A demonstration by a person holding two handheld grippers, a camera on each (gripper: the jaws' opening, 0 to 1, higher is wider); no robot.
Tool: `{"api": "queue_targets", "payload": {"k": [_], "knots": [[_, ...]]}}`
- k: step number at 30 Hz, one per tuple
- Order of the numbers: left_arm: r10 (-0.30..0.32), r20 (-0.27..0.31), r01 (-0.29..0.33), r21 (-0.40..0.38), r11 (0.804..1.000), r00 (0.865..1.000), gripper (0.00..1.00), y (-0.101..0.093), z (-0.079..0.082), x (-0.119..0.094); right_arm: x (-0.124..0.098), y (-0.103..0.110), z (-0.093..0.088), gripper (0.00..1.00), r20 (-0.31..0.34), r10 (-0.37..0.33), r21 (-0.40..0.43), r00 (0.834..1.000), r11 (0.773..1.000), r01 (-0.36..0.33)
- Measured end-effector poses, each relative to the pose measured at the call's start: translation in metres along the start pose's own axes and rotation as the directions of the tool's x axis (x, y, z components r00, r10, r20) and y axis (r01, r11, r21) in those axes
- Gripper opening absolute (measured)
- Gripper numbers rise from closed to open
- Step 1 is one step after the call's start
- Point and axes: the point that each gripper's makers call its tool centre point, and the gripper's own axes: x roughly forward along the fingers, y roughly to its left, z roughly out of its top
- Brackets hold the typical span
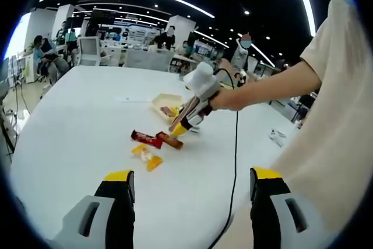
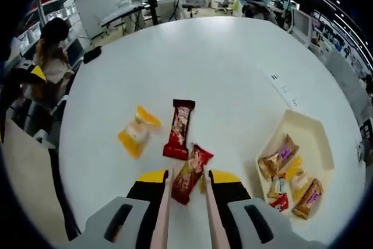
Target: Place the target food into the container with the food tongs after gripping and lifting it, then release it inside without dropping or visibly crushing the food.
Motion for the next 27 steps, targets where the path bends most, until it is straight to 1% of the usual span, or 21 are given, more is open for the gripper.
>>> {"api": "queue_targets", "payload": {"k": [4, 12, 18, 20, 22, 27], "knots": [[0.003, -0.002, -0.003, -0.005, 1.000, 1.000, 0.81, 0.002, -0.001, -0.001, 0.002, -0.002, -0.004, 0.27, -0.014, -0.007, 0.012, 1.000, 1.000, 0.007], [0.005, -0.004, -0.005, -0.008, 1.000, 1.000, 0.81, 0.004, -0.002, -0.001, 0.003, -0.002, -0.003, 0.27, -0.014, -0.004, 0.033, 1.000, 0.999, 0.005], [0.002, -0.005, -0.002, -0.006, 1.000, 1.000, 0.81, 0.004, -0.001, -0.001, 0.011, -0.003, -0.006, 0.27, -0.033, -0.005, 0.034, 0.999, 0.999, 0.007], [0.005, -0.005, -0.005, -0.006, 1.000, 1.000, 0.81, 0.005, -0.001, -0.001, 0.011, -0.004, -0.007, 0.27, -0.031, -0.007, 0.061, 0.999, 0.998, 0.009], [0.007, -0.005, -0.007, -0.008, 1.000, 1.000, 0.81, 0.006, -0.001, -0.002, 0.011, -0.003, -0.007, 0.27, -0.030, -0.005, 0.067, 1.000, 0.998, 0.007], [0.011, -0.005, -0.011, -0.011, 1.000, 1.000, 0.81, 0.007, -0.001, -0.002, 0.012, -0.003, -0.006, 0.26, -0.040, -0.001, 0.056, 0.999, 0.998, 0.003]]}}
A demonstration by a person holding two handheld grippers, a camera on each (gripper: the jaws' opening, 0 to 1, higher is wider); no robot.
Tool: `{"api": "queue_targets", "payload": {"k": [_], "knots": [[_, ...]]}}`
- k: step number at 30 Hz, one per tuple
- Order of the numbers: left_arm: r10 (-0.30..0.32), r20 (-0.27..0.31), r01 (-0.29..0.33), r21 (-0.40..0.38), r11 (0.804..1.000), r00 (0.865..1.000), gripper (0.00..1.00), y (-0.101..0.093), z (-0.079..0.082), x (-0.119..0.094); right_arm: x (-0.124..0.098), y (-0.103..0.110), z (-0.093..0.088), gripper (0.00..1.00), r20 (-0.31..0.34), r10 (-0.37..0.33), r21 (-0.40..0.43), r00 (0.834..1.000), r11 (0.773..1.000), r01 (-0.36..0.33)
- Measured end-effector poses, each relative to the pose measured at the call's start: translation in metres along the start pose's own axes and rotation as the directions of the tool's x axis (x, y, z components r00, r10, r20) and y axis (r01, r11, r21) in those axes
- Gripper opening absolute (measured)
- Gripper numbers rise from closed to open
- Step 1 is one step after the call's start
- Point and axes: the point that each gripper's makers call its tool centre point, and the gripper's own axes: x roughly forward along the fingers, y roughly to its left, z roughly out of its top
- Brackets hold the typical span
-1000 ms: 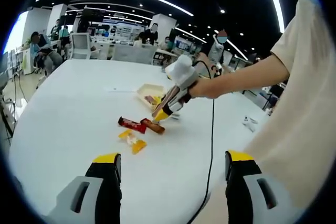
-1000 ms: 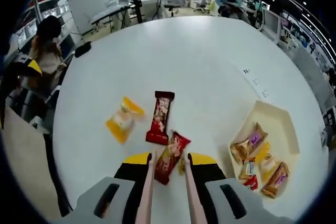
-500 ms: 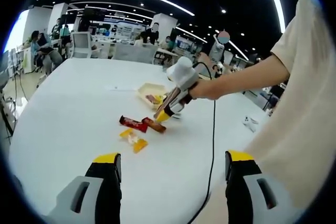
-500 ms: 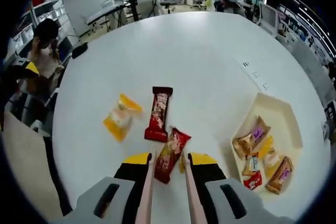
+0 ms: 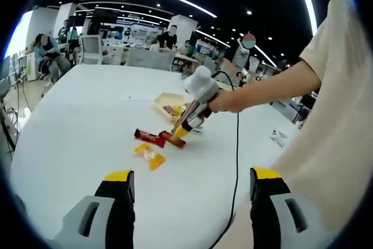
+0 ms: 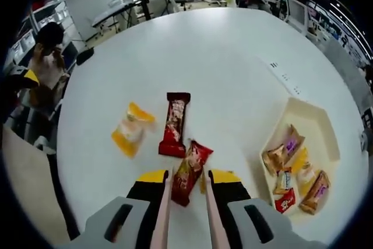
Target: Place the target food into the container with the food tongs after gripping and lifting it, then release it inside without dropping or visibly crushing the food.
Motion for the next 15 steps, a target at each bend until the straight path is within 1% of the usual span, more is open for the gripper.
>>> {"api": "queue_targets", "payload": {"k": [11, 15], "knots": [[-0.004, 0.000, 0.004, -0.005, 1.000, 1.000, 0.81, 0.0010, -0.0004, 0.0023, 0.0035, 0.0015, 0.0023, 0.27, -0.006, -0.004, -0.009, 1.000, 1.000, 0.004], [-0.006, -0.002, 0.006, -0.006, 1.000, 1.000, 0.81, 0.0023, -0.0012, 0.0027, 0.0064, 0.0011, -0.0020, 0.27, -0.020, -0.015, -0.007, 1.000, 1.000, 0.014]]}}
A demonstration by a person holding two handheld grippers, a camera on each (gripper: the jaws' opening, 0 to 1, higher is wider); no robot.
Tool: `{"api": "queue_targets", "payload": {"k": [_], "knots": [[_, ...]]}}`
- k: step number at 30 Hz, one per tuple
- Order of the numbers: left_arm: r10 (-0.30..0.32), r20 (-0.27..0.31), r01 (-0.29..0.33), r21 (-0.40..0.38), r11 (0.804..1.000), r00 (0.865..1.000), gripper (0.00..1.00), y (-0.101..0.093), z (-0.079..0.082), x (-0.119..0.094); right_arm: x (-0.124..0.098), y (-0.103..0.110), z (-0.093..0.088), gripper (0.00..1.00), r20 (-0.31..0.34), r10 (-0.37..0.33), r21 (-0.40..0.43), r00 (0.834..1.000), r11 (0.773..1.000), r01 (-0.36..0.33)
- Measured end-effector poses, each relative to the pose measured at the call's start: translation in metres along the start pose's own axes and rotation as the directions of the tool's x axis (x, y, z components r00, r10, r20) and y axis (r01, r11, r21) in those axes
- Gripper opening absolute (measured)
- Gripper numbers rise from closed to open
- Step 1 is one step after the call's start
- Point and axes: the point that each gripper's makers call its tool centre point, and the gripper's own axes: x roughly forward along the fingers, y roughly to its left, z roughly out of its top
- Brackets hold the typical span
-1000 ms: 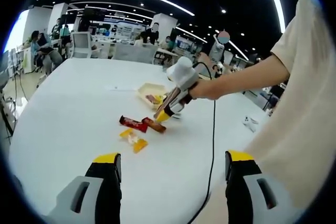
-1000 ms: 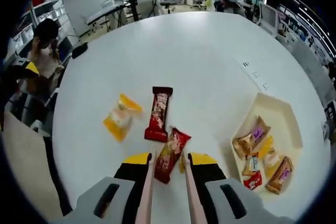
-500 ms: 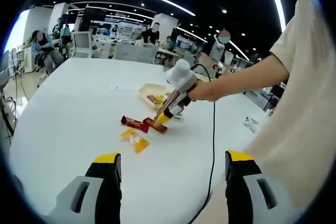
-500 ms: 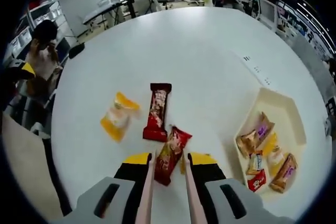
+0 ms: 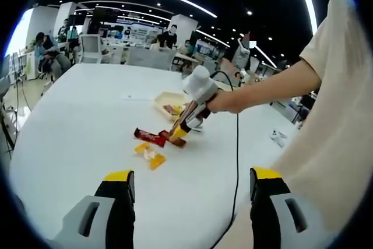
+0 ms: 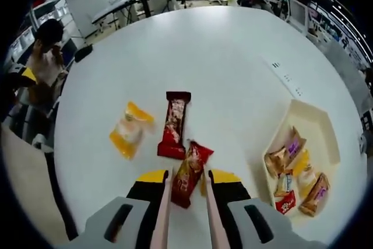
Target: Place the target food into the container with the food tongs after gripping and lifting it, then release it inside without dropping or visibly crushing the food.
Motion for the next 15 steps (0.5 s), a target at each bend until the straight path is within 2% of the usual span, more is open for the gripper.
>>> {"api": "queue_targets", "payload": {"k": [15], "knots": [[0.003, -0.002, -0.003, -0.006, 1.000, 1.000, 0.81, 0.0047, -0.0016, -0.0007, 0.0044, 0.0014, 0.0003, 0.27, -0.012, -0.010, -0.001, 1.000, 1.000, 0.010]]}}
